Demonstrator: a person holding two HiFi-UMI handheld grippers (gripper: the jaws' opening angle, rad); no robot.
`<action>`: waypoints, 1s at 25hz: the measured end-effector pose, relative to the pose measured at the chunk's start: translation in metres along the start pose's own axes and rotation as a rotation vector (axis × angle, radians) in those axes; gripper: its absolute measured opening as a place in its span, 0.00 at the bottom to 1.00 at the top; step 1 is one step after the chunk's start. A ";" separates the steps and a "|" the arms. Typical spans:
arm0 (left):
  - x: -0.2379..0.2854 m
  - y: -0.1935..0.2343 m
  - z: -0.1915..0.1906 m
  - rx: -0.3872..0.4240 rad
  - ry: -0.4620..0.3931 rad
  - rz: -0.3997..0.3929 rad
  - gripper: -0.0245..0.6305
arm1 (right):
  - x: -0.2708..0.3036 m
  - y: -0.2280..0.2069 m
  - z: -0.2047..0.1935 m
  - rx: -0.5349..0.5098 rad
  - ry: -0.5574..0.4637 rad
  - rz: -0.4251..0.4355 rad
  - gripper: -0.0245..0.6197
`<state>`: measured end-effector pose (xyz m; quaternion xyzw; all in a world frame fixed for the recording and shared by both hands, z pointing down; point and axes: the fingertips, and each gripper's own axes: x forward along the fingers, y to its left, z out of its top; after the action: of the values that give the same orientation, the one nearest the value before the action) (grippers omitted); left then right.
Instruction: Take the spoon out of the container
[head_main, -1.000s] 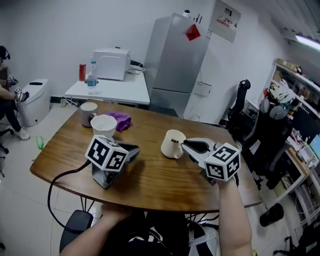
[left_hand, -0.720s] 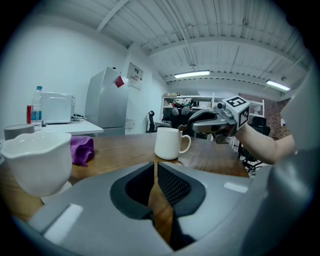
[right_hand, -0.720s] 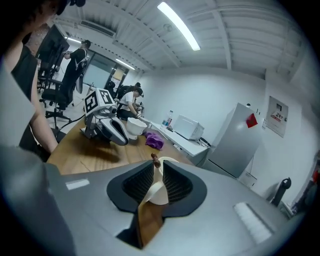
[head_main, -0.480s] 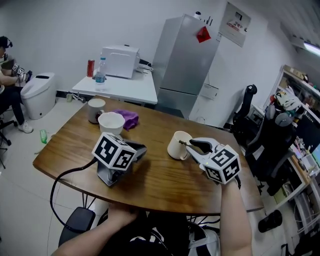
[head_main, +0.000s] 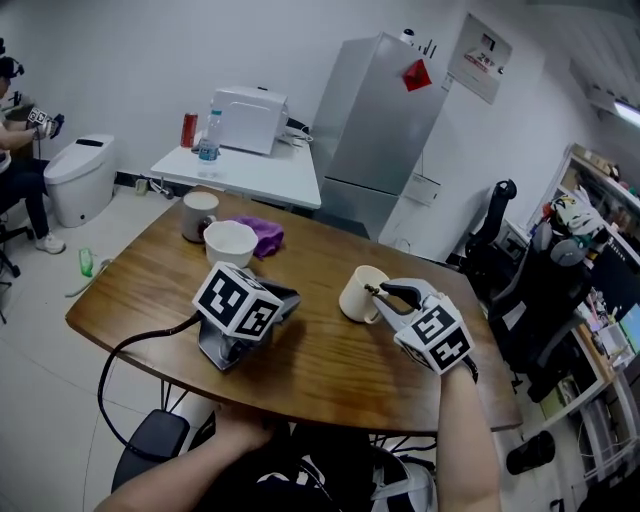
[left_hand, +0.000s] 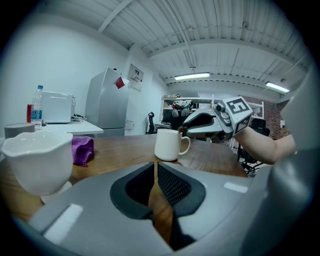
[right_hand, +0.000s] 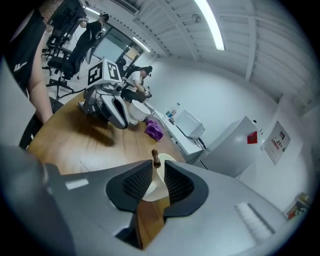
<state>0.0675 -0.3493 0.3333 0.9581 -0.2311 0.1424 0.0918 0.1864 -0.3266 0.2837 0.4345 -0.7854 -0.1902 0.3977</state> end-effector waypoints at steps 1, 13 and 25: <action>0.000 0.000 0.000 0.001 0.000 0.001 0.07 | 0.000 0.000 0.000 -0.009 0.004 -0.007 0.15; -0.001 0.001 0.000 0.003 -0.001 0.001 0.07 | -0.005 -0.003 0.007 -0.091 0.000 -0.059 0.11; -0.001 0.001 -0.001 0.001 0.000 0.000 0.07 | -0.041 -0.028 0.036 -0.123 -0.114 -0.189 0.11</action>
<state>0.0661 -0.3499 0.3341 0.9581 -0.2310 0.1423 0.0913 0.1852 -0.3092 0.2246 0.4700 -0.7491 -0.2990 0.3585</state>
